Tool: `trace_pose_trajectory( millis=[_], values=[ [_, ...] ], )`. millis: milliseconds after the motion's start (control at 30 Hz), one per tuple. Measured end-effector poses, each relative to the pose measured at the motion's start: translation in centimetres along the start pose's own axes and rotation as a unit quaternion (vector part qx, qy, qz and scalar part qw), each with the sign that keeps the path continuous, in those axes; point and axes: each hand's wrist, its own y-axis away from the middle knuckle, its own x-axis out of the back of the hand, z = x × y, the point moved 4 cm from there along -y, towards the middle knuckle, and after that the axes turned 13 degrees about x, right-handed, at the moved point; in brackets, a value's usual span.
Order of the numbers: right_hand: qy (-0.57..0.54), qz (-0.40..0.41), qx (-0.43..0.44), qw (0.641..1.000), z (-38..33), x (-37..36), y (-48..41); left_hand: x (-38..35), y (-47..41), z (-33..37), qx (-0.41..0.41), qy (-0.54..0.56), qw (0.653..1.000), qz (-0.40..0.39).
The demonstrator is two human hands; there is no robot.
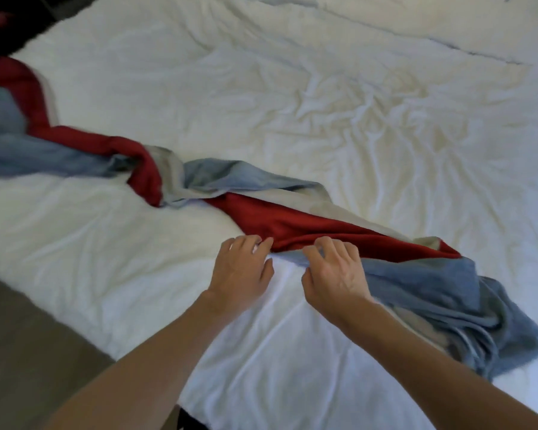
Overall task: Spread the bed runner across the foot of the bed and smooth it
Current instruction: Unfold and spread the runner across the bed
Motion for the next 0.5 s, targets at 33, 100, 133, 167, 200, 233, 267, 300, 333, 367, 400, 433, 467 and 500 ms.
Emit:
trace_pose_trajectory(
  millis=[33,100,133,167,200,233,267,300,333,367,400,433,467,500],
  values=[
    [-0.001,0.002,0.004,1.000,-1.6,-0.2,-1.3,0.7,-0.3,-2.1,0.006,-0.005,1.000,0.007],
    [0.005,-0.006,0.016,1.000,-5.1,-0.8,-3.7,2.0,-0.6,-6.3,0.019,-0.013,1.000,0.009],
    [0.010,-0.012,0.022,1.000,-6.8,-1.2,-4.9,2.5,-0.8,-8.5,0.025,-0.016,1.000,0.005],
    [0.013,-0.017,0.027,0.999,-8.5,-1.6,-6.1,3.0,-0.9,-10.7,0.031,-0.019,0.999,0.001],
    [0.016,-0.020,0.031,0.999,-10.1,-2.0,-7.2,3.5,-0.9,-12.8,0.033,-0.019,0.999,-0.003],
    [0.017,-0.022,0.033,0.999,-11.7,-2.3,-8.3,4.0,-0.8,-14.8,0.032,-0.014,0.999,-0.004],
    [0.018,-0.024,0.035,0.999,-13.3,-2.6,-9.3,4.5,-0.6,-16.7,0.029,-0.008,1.000,-0.004],
    [0.020,-0.028,0.034,0.999,-14.8,-2.9,-10.3,5.0,-0.5,-18.6,0.026,-0.003,1.000,-0.006],
    [0.021,-0.032,0.032,0.999,-16.3,-3.3,-11.3,5.5,-0.4,-20.4,0.021,-0.004,1.000,-0.010],
    [0.021,-0.037,0.032,0.999,-17.7,-3.6,-12.4,6.0,-0.4,-22.2,0.017,-0.006,1.000,-0.013],
    [0.023,-0.042,0.039,0.998,-19.3,-3.9,-13.4,6.5,-0.4,-24.0,0.014,-0.010,1.000,-0.015],
    [0.026,-0.049,0.049,0.997,-20.7,-4.1,-14.4,7.0,-0.4,-25.7,0.013,-0.017,1.000,-0.018],
    [0.030,-0.057,0.061,0.996,-22.0,-4.4,-15.3,7.4,-0.5,-27.3,0.013,-0.028,0.999,-0.022],
    [0.033,-0.063,0.073,0.995,-23.3,-4.6,-16.2,7.6,-0.7,-28.9,0.016,-0.034,0.999,-0.026]
  ],
)
